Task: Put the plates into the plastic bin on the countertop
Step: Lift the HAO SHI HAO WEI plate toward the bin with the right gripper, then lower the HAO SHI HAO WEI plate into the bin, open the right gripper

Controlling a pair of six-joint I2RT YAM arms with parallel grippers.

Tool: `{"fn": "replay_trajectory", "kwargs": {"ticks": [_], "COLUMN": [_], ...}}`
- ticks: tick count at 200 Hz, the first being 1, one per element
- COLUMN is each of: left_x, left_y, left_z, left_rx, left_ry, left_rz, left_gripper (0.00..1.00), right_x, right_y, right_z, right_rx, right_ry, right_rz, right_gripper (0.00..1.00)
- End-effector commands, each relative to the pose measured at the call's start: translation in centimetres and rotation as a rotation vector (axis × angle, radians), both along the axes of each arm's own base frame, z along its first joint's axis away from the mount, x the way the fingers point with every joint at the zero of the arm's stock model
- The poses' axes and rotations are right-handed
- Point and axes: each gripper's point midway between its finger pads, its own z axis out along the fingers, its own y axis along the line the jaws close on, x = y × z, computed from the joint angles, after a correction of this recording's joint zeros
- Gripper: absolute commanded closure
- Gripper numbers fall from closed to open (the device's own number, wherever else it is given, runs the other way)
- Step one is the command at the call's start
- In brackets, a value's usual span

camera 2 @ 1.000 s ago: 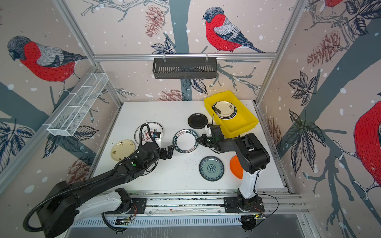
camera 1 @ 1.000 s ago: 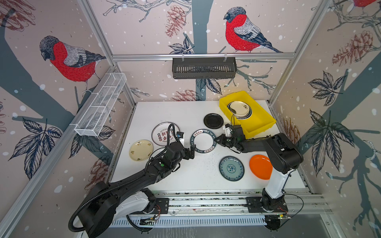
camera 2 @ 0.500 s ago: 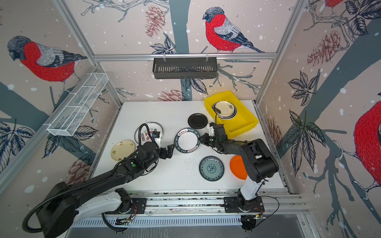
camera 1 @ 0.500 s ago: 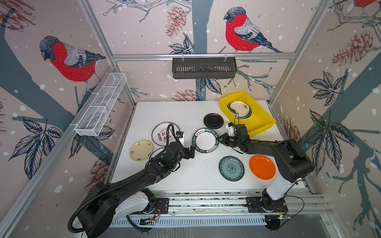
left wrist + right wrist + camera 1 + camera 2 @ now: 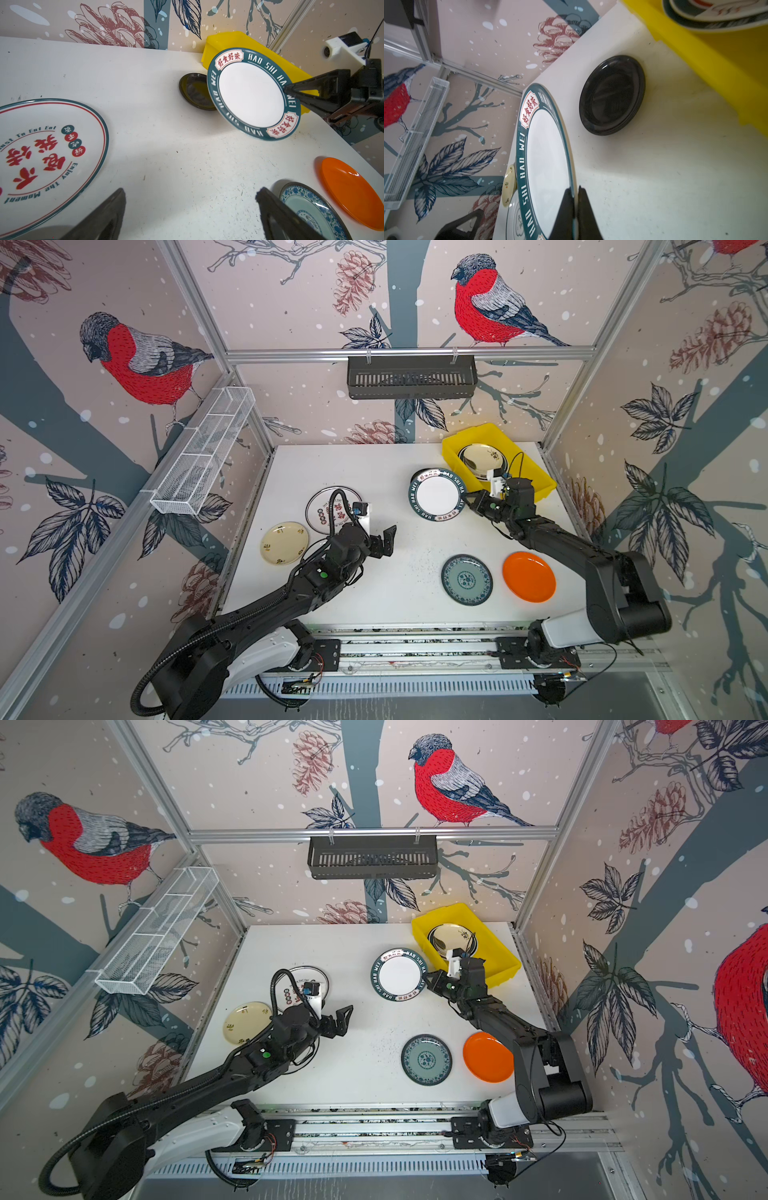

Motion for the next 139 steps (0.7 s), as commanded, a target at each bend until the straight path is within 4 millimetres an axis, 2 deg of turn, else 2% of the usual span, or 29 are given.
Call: {"fn": "replay_trajectory", "kwargs": {"ticks": [1, 39, 58, 81, 112, 139], "left_x": [0.7, 1.4, 1.6, 1.7, 1.8, 1.8], "left_y": [-1.0, -2.5, -3.3, -3.8, -3.7, -3.6], "left_z": [2.0, 1.9, 1.5, 1.3, 1.7, 1.9], "left_rx": [-0.025, -0.027, -0.02, -0.001, 0.0, 0.008], "left_ry": [-0.057, -0.036, -0.023, -0.008, -0.022, -0.021], "left_rz": [-0.029, -0.064, -0.095, -0.11, -0.109, -0.103], "left_gripper": [0.02, 0.02, 0.02, 0.02, 0.02, 0.02], "right_x": [1.4, 4.8, 6.7, 8.7, 11.8, 14.7], "right_y": [-1.5, -5.9, -8.4, -10.3, -12.7, -14.4], "right_z": [2.8, 5.6, 6.0, 6.4, 5.7, 4.0], "right_rx": [0.043, 0.079, 0.082, 0.066, 0.073, 0.053], "right_ry": [-0.055, -0.126, -0.13, -0.143, -0.135, -0.113], "right_rz": [-0.051, -0.173, -0.243, -0.318, -0.411, -0.477], "right_gripper": [1.0, 1.0, 1.0, 1.0, 1.0, 1.0]}}
